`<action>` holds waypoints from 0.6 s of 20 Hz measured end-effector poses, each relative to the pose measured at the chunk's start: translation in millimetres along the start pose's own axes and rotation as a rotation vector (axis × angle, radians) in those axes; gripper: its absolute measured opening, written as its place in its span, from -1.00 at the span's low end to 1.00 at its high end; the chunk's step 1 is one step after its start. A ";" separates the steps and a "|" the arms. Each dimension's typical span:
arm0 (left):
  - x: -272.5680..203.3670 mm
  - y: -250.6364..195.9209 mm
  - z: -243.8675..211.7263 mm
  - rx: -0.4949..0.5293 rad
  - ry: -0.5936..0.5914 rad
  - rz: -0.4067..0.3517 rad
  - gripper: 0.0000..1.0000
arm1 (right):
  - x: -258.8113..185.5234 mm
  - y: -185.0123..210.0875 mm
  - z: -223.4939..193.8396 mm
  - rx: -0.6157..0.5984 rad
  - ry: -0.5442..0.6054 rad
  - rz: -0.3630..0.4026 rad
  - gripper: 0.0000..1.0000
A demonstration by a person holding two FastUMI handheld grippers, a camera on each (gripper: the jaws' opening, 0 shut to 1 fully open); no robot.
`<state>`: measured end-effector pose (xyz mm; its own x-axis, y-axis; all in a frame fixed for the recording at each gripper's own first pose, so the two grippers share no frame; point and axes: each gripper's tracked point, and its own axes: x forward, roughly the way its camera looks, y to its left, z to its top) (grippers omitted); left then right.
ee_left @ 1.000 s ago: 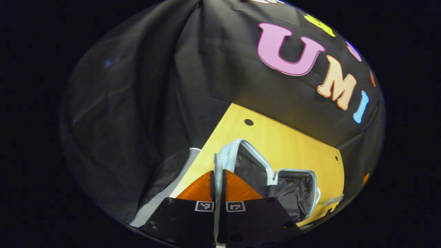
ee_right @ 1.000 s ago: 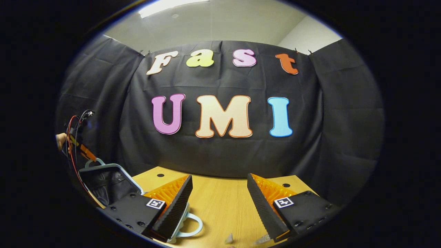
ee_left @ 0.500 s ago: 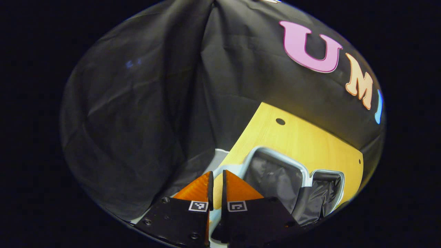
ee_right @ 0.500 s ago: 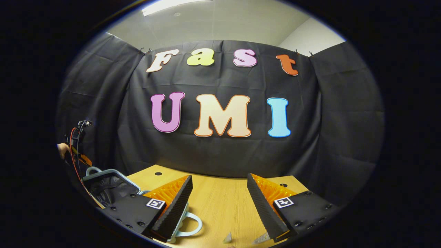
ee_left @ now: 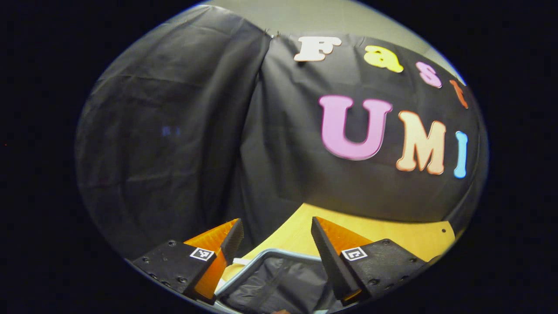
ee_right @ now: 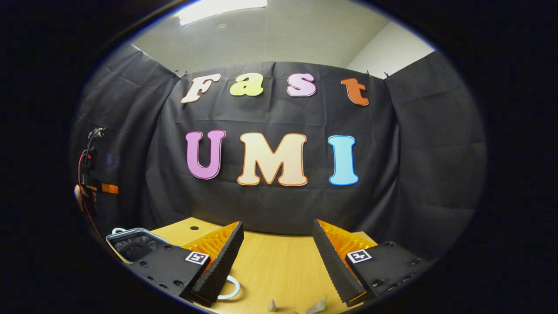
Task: First open the suitcase, pack the skin care products into it, and then close the suitcase.
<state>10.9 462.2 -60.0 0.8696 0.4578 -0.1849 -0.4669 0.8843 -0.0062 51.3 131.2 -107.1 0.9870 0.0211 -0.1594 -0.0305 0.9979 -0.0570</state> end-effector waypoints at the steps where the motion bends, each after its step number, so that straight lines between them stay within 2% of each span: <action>1: -10.0 -19.6 8.0 0.007 -0.037 -0.013 0.83 | -1.8 -10.3 2.7 0.000 -0.008 -0.007 0.97; 7: -48.8 -130.5 16.0 0.007 -0.062 -0.125 0.89 | -6.8 -55.8 6.3 0.037 -0.024 -0.002 0.96; 12: -74.4 -188.5 -3.3 0.028 -0.020 -0.183 0.89 | -11.6 -87.1 8.6 0.041 -0.034 0.009 0.96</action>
<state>33.7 261.2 -48.3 0.9428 0.2905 -0.1633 -0.2961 0.9551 -0.0105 43.9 44.6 -91.7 0.9915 0.0310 -0.1260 -0.0332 0.9993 -0.0152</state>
